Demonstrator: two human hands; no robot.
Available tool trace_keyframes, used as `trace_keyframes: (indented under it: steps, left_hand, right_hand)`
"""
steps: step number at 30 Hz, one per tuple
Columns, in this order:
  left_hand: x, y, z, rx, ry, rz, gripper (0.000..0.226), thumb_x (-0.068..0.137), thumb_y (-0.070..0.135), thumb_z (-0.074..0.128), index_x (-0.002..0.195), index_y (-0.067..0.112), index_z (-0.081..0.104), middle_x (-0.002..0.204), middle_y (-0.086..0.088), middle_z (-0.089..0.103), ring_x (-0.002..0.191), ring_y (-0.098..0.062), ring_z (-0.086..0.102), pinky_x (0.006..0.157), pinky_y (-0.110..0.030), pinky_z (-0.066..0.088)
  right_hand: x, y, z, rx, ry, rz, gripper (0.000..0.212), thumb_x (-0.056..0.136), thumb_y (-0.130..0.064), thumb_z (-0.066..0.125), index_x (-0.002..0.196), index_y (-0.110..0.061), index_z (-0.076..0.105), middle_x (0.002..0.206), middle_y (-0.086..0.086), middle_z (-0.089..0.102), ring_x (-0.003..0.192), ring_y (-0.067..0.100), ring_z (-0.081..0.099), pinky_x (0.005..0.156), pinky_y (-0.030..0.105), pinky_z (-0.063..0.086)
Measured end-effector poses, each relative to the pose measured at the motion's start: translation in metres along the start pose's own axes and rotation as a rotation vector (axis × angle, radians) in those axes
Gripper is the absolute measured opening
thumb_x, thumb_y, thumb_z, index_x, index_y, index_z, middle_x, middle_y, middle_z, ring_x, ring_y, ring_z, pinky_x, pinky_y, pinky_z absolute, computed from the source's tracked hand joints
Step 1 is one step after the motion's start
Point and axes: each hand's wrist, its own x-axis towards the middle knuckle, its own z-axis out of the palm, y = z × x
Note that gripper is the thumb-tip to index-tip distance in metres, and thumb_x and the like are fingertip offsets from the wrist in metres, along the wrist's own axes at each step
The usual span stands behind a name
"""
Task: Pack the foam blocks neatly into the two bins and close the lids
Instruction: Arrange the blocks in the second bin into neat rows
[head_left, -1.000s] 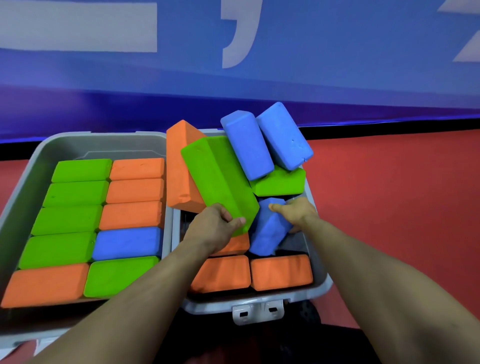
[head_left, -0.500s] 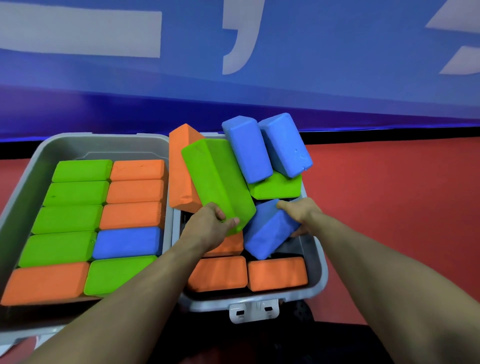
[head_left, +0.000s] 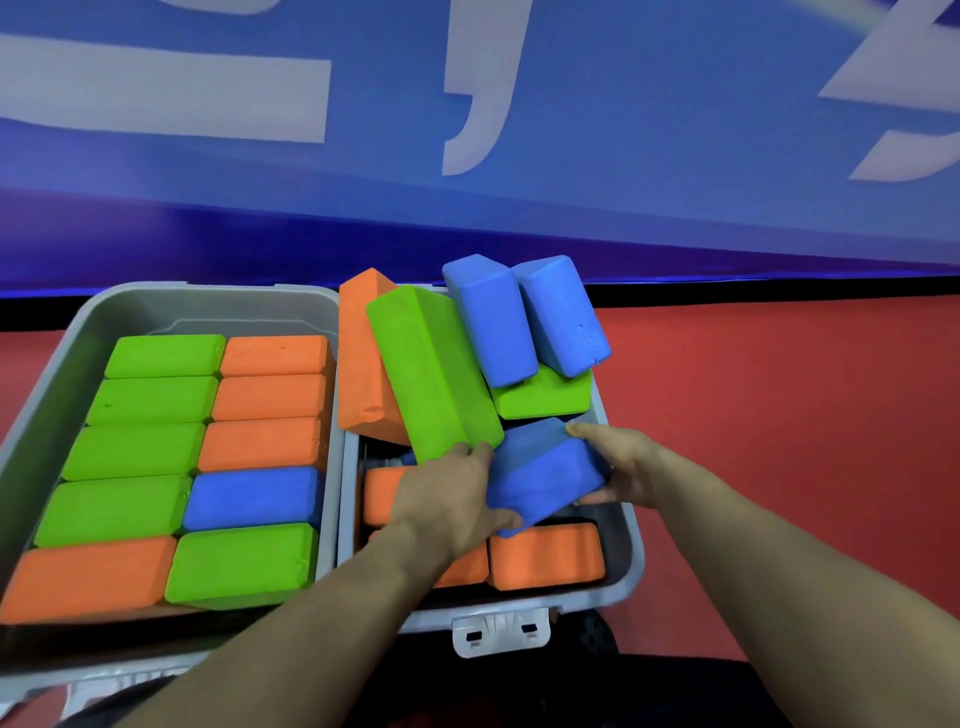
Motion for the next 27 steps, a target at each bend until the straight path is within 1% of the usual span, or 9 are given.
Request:
trace_keyframes:
  steps: [4, 8, 11, 13, 16, 19, 22, 24, 27]
  left_hand:
    - [-0.008, 0.011, 0.013, 0.256, 0.032, 0.073, 0.084, 0.077, 0.074, 0.064, 0.134, 0.017, 0.043, 0.123, -0.004, 0.059, 0.106, -0.028, 0.065, 0.075, -0.036, 0.046]
    - [-0.008, 0.01, 0.023, 0.315, 0.026, 0.07, 0.074, 0.082, 0.066, 0.065, 0.13, 0.016, 0.041, 0.122, -0.004, 0.059, 0.102, -0.028, 0.067, 0.068, -0.035, 0.038]
    - [-0.005, 0.004, 0.026, 0.356, 0.06, 0.112, 0.063, 0.092, 0.058, 0.059, 0.133, 0.015, 0.039, 0.122, -0.005, 0.06, 0.101, -0.029, 0.067, 0.068, -0.036, 0.042]
    - [-0.001, -0.002, 0.03, 0.339, 0.046, 0.128, 0.066, 0.093, 0.056, 0.058, 0.139, 0.015, 0.036, 0.123, -0.005, 0.06, 0.103, -0.029, 0.067, 0.072, -0.038, 0.047]
    - [0.004, -0.01, 0.036, 0.161, -0.037, 0.062, 0.088, 0.088, 0.062, 0.061, 0.156, 0.023, 0.022, 0.134, -0.005, 0.058, 0.114, -0.031, 0.061, 0.086, -0.042, 0.051]
    - [0.01, -0.011, 0.038, -0.087, -0.116, -0.053, 0.1, 0.076, 0.071, 0.068, 0.157, 0.034, 0.022, 0.136, -0.005, 0.059, 0.122, -0.03, 0.058, 0.096, -0.041, 0.049]
    - [0.017, -0.012, 0.047, -0.381, -0.135, -0.126, 0.096, 0.073, 0.071, 0.071, 0.154, 0.037, 0.032, 0.132, -0.005, 0.065, 0.108, -0.031, 0.066, 0.097, -0.041, 0.051]
    - [0.019, -0.016, 0.05, -0.497, -0.145, -0.137, 0.093, 0.072, 0.07, 0.073, 0.151, 0.036, 0.036, 0.133, -0.004, 0.064, 0.103, -0.03, 0.068, 0.095, -0.041, 0.053]
    - [0.019, -0.017, 0.05, -0.521, -0.122, -0.11, 0.086, 0.078, 0.058, 0.077, 0.151, 0.029, 0.04, 0.144, -0.001, 0.056, 0.125, -0.024, 0.056, 0.106, -0.033, 0.043]
  right_hand:
    - [-0.012, -0.001, -0.004, 0.025, -0.038, -0.009, 0.039, 0.096, -0.038, 0.065, 0.125, -0.012, 0.06, 0.104, 0.005, 0.065, 0.088, 0.027, 0.068, 0.071, 0.046, 0.062]
    - [-0.015, 0.001, -0.008, 0.021, -0.062, -0.003, 0.04, 0.097, -0.039, 0.063, 0.126, -0.011, 0.06, 0.106, 0.005, 0.064, 0.092, 0.029, 0.069, 0.073, 0.047, 0.062]
    - [-0.013, 0.002, -0.007, 0.022, -0.069, -0.01, 0.042, 0.096, -0.041, 0.064, 0.125, -0.011, 0.061, 0.107, 0.007, 0.066, 0.094, 0.031, 0.07, 0.076, 0.049, 0.062]
    - [-0.011, 0.004, -0.005, 0.021, -0.073, -0.014, 0.043, 0.096, -0.043, 0.064, 0.124, -0.011, 0.062, 0.107, 0.008, 0.066, 0.094, 0.031, 0.071, 0.08, 0.051, 0.062]
    - [-0.011, 0.007, -0.005, 0.032, -0.087, -0.013, 0.045, 0.095, -0.044, 0.064, 0.125, -0.01, 0.062, 0.111, 0.011, 0.068, 0.098, 0.032, 0.071, 0.085, 0.054, 0.06]
    - [-0.013, 0.006, -0.009, 0.044, -0.103, -0.014, 0.044, 0.096, -0.042, 0.064, 0.124, -0.009, 0.063, 0.109, 0.011, 0.069, 0.094, 0.034, 0.072, 0.081, 0.054, 0.061]
    - [-0.02, 0.002, -0.009, 0.038, -0.107, -0.011, 0.04, 0.098, -0.04, 0.061, 0.123, -0.008, 0.062, 0.101, 0.01, 0.069, 0.08, 0.035, 0.072, 0.064, 0.043, 0.064]
    - [-0.024, 0.001, -0.01, 0.019, -0.123, -0.009, 0.041, 0.099, -0.04, 0.06, 0.124, -0.007, 0.062, 0.098, 0.01, 0.07, 0.076, 0.035, 0.072, 0.066, 0.042, 0.063]
    - [-0.023, 0.001, -0.011, -0.053, -0.1, -0.014, 0.048, 0.099, -0.044, 0.058, 0.128, -0.006, 0.059, 0.102, 0.011, 0.067, 0.074, 0.036, 0.071, 0.068, 0.045, 0.062]
